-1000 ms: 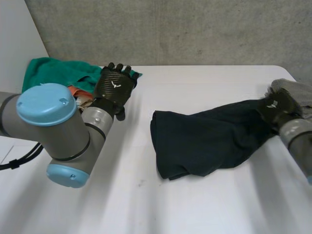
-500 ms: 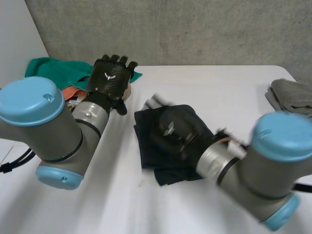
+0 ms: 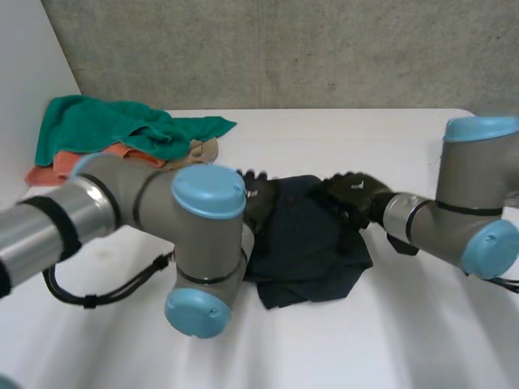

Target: Fold the laundry.

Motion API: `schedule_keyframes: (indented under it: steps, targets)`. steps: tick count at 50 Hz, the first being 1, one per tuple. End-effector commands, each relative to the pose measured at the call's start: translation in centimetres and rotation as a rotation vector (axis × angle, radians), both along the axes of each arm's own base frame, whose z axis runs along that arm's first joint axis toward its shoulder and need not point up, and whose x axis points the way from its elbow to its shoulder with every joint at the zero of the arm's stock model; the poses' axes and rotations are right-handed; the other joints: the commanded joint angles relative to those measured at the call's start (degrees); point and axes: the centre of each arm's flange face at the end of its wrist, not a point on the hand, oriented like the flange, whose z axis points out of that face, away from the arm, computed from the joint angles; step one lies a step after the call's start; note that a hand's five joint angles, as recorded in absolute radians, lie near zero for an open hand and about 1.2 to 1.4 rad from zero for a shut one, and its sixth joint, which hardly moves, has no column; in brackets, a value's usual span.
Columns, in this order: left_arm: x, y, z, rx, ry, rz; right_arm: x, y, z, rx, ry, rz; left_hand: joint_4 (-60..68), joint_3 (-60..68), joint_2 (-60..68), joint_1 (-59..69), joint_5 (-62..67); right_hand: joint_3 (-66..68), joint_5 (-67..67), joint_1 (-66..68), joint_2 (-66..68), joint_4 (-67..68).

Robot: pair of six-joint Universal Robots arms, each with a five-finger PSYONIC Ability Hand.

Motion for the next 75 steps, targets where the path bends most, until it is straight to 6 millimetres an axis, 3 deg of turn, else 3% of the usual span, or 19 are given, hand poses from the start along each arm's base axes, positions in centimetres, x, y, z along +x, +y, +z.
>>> schedule_keyframes:
  steps: [1, 5, 7, 8, 13, 16, 18, 25, 28, 33, 42, 50, 55, 59, 62, 66, 70, 71, 75]
  targets:
    - [1.2, 0.5, -2.3, 0.106, -0.103, 0.009, -0.5, -0.6, -1.7, -0.045, 0.121, -0.030, -0.23, -0.78, -0.47, 0.66, -1.45, -2.14, -2.77, -3.08, -2.04, -2.24]
    - [1.1, 0.7, -0.8, 0.096, -0.084, -0.005, -0.7, -0.4, 0.4, -0.125, 0.145, -0.034, -0.06, -0.61, -0.30, 0.83, -1.28, -2.14, -2.77, -3.08, -2.04, -2.24]
    - [1.1, 0.5, 1.7, 0.058, -0.038, -0.016, -1.0, -0.1, 2.2, -0.175, 0.129, -0.044, -0.22, -0.78, -0.47, 0.66, -1.45, -2.14, -2.77, -3.08, -2.04, -2.24]
    - [1.3, 0.4, 4.5, 0.017, 0.014, -0.038, -1.0, 0.1, 2.7, -0.193, 0.123, -0.046, -0.39, -0.95, -0.64, 0.50, -1.62, -2.14, -2.77, -3.08, -2.04, -2.24]
    - [1.6, 0.4, 10.9, -0.083, 0.147, -0.155, -1.5, 1.5, 4.7, -0.332, 0.075, -0.061, -0.23, -0.78, -0.47, 0.66, -1.45, -2.14, -2.77, -3.08, -2.04, -2.24]
    - [2.0, 0.1, 13.1, -0.117, 0.204, -0.220, -1.9, 3.7, 6.5, -0.435, 0.044, -0.082, -0.06, -0.61, -0.30, 0.83, -1.28, -2.14, -2.77, -3.08, -2.04, -2.24]
    - [2.1, 0.0, 13.8, -0.120, 0.227, -0.249, -2.2, 6.0, 6.5, -0.465, 0.033, -0.079, 0.28, -0.28, 0.03, 1.16, -0.95, -2.14, -2.77, -3.08, -2.04, -2.24]
    - [1.3, 1.5, 14.6, -0.028, 0.315, -0.494, -1.6, 11.6, 1.2, -0.387, 0.051, 0.006, 1.29, 0.73, 1.04, 2.18, 0.06, -2.14, -2.77, -3.08, -2.04, -2.24]
    - [1.3, 2.0, 14.3, 0.040, 0.333, -0.560, -1.7, 12.5, 0.1, -0.379, 0.050, 0.018, 1.29, 0.73, 1.04, 2.18, 0.06, -2.14, -2.77, -3.08, -2.04, -2.24]
    - [1.5, 2.0, 14.0, 0.071, 0.333, -0.571, -1.4, 12.7, -3.7, -0.348, 0.063, 0.034, 1.29, 0.73, 1.04, 2.18, 0.06, -2.14, -2.77, -3.08, -2.04, -2.24]
    - [1.4, 2.0, 13.4, 0.085, 0.325, -0.569, -0.1, 10.4, -5.1, -0.498, 0.004, 0.023, 1.12, 0.57, 0.88, 2.01, -0.11, -2.14, -2.77, -3.08, -2.04, -2.24]
    - [1.5, 1.8, 13.4, 0.084, 0.327, -0.560, 2.0, 8.2, -4.8, -0.577, -0.052, 0.025, 1.29, 0.73, 1.04, 2.18, 0.06, -1.60, -2.23, -2.54, -1.50, -1.70]
    - [1.7, 1.6, 13.5, 0.082, 0.328, -0.549, 3.0, 6.9, -5.0, -0.593, -0.068, 0.031, 1.12, 0.57, 0.88, 2.01, -0.11, 18.57, 17.94, 17.63, 18.67, 18.47]
    - [1.8, 1.5, 13.4, 0.085, 0.327, -0.545, 3.7, 5.6, -4.6, -0.591, -0.074, 0.024, 1.29, 0.73, 1.04, 2.17, 0.06, 67.71, 67.08, 66.77, 67.81, 67.61]
    - [1.8, 1.6, 13.3, 0.087, 0.325, -0.545, 3.7, 5.1, -4.0, -0.585, -0.099, 0.011, 1.12, 0.57, 0.88, 2.01, -0.11, 67.86, 67.23, 66.92, 67.96, 67.76]
    - [2.0, 1.6, 13.6, 0.080, 0.326, -0.543, 3.6, 3.6, -1.6, -0.607, -0.180, -0.034, 0.95, 0.40, 0.71, 1.84, -0.27, 67.86, 67.23, 66.92, 67.96, 67.76]
    - [2.5, 1.5, 15.2, 0.038, 0.341, -0.536, 2.1, 0.3, 3.3, -0.695, -0.264, -0.136, 0.95, 0.40, 0.71, 1.84, -0.27, 67.86, 67.23, 66.92, 67.96, 67.76]
    - [2.6, 1.5, 15.5, 0.030, 0.345, -0.536, 1.2, -1.1, 5.3, -0.734, -0.297, -0.186, 0.95, 0.40, 0.71, 1.84, -0.27, 67.86, 67.23, 66.92, 67.96, 67.76]
    - [3.1, 1.5, 17.0, -0.017, 0.362, -0.533, -2.4, -5.3, 9.2, -0.817, -0.351, -0.323, 0.95, 0.40, 0.71, 1.84, -0.27, 67.86, 67.23, 66.92, 67.96, 67.76]
